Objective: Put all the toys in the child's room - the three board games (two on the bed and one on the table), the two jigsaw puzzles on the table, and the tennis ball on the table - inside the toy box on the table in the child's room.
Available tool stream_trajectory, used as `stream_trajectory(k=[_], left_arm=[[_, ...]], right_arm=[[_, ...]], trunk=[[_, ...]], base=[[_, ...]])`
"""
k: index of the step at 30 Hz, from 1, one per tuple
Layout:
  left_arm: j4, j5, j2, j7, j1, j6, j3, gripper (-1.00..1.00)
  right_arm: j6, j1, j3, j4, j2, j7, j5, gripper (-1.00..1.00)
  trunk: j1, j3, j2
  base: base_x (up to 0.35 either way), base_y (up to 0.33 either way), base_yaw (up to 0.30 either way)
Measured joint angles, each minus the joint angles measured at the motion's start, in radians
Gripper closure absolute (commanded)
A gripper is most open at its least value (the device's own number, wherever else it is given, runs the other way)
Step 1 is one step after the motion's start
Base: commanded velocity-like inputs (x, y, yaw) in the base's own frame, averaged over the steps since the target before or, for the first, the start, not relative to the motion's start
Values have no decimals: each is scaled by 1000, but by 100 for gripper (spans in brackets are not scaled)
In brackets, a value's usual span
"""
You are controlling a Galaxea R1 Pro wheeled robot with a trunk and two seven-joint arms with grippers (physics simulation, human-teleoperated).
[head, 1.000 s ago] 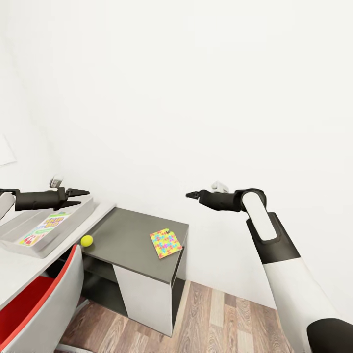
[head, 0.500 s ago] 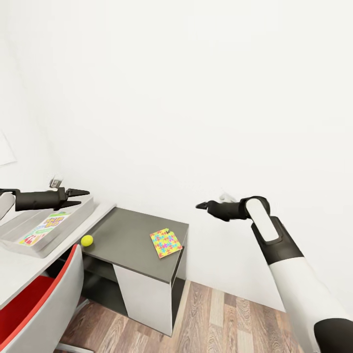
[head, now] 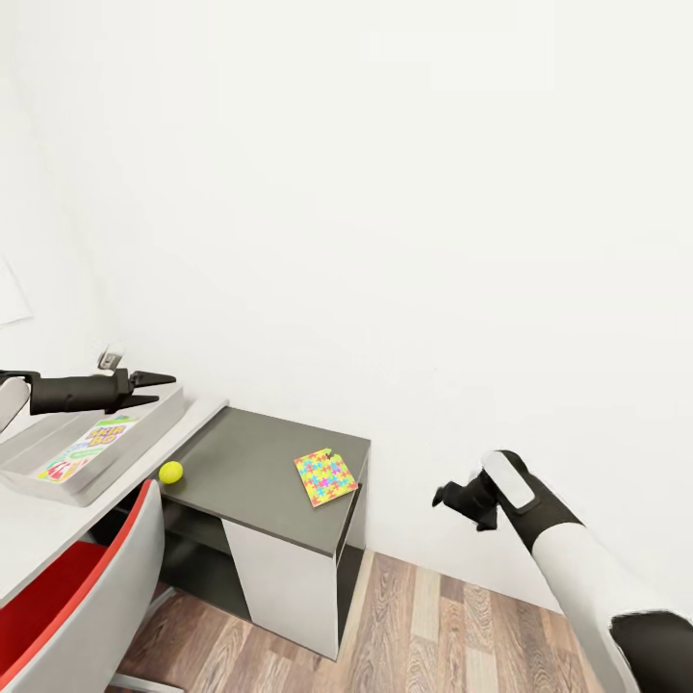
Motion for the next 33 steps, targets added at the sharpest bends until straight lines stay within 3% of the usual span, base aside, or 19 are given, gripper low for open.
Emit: stream_trajectory(k=[3, 4, 8, 20, 28, 33], left_arm=[[0, -2, 0, 2, 0, 0, 0, -100], [0, -2, -1, 3, 0, 1, 0, -100], [0, -3, -2, 4, 1, 1, -1, -100], [0, -5, -6, 8, 1, 2, -2, -100], [4, -13, -11, 45, 1, 2, -6, -100], [5, -12, -13, 83, 1, 3, -8, -100]], right_arm=[[-52, 20, 2, 53, 0, -15, 0, -100], [-71, 52, 3, 70, 2, -21, 2, -100], [-96, 96, 3, 77, 6, -23, 12, -100], [-299, 245, 16, 102, 25, -16, 174, -100], [-438, 261, 16, 255, 36, -15, 191, -100], [-483, 264, 18, 291, 37, -13, 190, -100]], trunk=[[0, 0, 0], [0, 0, 0], [0, 0, 0], [0, 0, 0], [0, 0, 0], [0, 0, 0]], base=[[0, 0, 0], [0, 0, 0], [0, 0, 0], [0, 0, 0], [0, 0, 0], [0, 0, -44]])
